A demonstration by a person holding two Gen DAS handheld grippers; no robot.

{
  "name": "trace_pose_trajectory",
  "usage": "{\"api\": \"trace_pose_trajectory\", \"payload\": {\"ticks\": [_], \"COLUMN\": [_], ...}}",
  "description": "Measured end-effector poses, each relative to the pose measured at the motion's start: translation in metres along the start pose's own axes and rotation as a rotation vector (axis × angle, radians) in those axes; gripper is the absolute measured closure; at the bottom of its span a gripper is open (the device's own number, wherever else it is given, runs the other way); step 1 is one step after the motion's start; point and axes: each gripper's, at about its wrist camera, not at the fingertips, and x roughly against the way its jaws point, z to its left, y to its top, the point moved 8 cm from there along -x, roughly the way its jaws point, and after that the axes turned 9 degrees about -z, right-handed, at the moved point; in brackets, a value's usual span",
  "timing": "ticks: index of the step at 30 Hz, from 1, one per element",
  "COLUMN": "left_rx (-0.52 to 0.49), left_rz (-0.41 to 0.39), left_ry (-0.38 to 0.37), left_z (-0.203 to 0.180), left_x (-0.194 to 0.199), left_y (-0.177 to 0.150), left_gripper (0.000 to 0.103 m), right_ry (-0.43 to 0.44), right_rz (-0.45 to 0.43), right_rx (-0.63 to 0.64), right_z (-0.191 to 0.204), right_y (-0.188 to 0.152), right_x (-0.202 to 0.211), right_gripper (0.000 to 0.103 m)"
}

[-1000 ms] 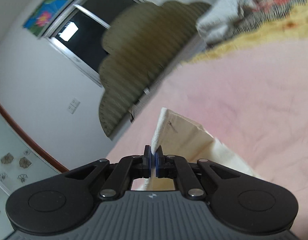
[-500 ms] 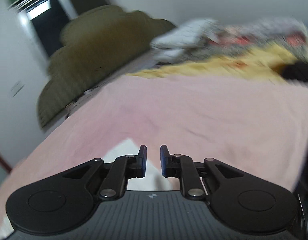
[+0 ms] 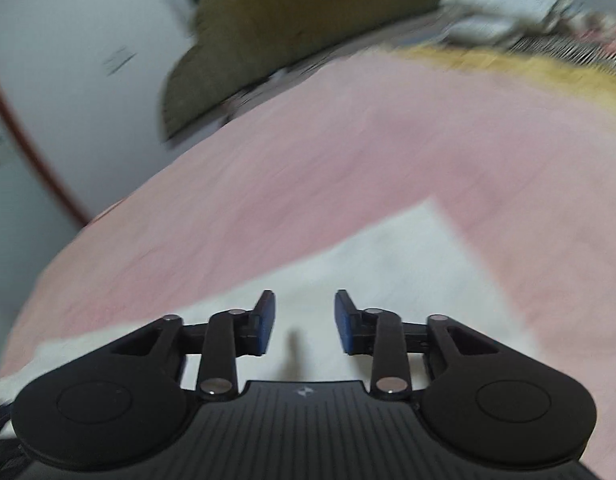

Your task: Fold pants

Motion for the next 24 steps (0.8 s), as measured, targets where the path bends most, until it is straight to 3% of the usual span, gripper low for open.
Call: {"api": "trace_pose_trajectory", "payload": {"ticks": [1,2,5,6,8,10,14,19,24], "left_rx": [-0.005,-0.009,-0.018,-0.019,-0.007,0.015,0.018,-0.013,-0.015], "left_rz": [0.022,0.037,0.021,0.013,0.013,0.024,0.025,0.008,0.003], "left_ry": [-0.006,0.000,-0.002,-0.006,-0.002,-0.006,-0.017,-0.012,-0.006], "left_z": [-0.003,-0.004,-0.005,-0.006,-0.006,-0.007,-0.014,-0.019,-0.021], "left_x": [-0.006,-0.009,-0.008,-0.007,-0.008,-0.011,-0.010,-0.003,0.000], "left_y": [-0.003,-0.005,-0.003,-0.002,-0.001,-0.002,-0.002,0.002,0.005], "left_gripper": [0.013,0.013,0.013,0.013,0.013,0.013,0.013,0.013,0.013], "right_ry": [-0.005,-0.031,-0.289,-0.281,-0.144,-0.006,0.037,0.081,0.007], "right_rz": [0.017,-0.028,-0.240,-0.297,-0.304,-0.203,-0.065,-0.148,-0.342], "right_rx": [0.008,0.034,0.002,-0.036,-0.176,-0.351,-0.494,-0.532,-0.546], "right_z": [-0.003,-0.007,-0.032,-0.037,-0.040,-0.045,-0.050,-0.050,-0.075], "right_y": [-0.008,-0.008,0.014,0.018,0.016,-0.003,-0.048,-0.036,-0.008], "right_x": [-0.002,0.001,0.040,0.057,0.080,0.082,0.071,0.054,0.036], "right_gripper": [0.044,0.044,0.042,0.041,0.040,0.031,0.031,0.031,0.035]}}
